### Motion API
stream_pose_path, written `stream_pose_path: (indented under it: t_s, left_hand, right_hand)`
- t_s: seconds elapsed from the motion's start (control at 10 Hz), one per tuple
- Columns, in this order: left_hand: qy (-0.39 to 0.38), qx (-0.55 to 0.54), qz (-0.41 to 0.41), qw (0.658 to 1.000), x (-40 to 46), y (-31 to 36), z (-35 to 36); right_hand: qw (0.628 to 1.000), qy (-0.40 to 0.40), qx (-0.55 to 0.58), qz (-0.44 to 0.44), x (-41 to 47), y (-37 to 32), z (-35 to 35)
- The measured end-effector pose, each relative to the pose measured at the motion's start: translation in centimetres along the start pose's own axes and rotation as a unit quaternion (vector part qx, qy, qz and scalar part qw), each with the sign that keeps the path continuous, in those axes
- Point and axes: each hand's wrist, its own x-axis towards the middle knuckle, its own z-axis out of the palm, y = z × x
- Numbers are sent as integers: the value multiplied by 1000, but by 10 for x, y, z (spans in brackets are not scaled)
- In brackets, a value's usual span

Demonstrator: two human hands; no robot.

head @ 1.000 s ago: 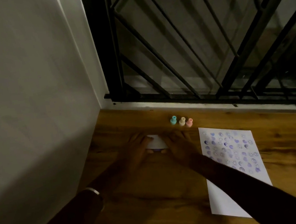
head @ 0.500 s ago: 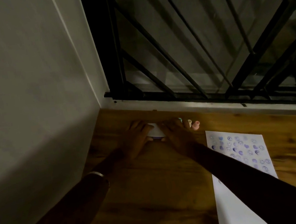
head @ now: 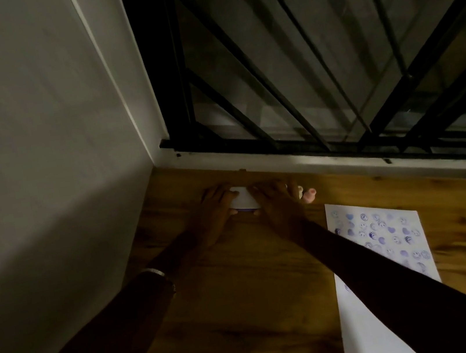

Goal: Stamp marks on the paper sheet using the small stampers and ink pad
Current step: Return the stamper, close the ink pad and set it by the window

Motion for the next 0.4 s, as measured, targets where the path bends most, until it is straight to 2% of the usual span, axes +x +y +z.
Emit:
stream_pose_path:
  t_s: [0.2, 0.4]
  left_hand:
    - [-1, -28, -20, 999, -6, 6, 2]
    - [16, -52, -50, 997, -33, 19, -4]
  right_hand:
    - [1000, -14, 21, 2, -4, -6, -3]
    - [999, 45, -1, 11, -28, -17, -10]
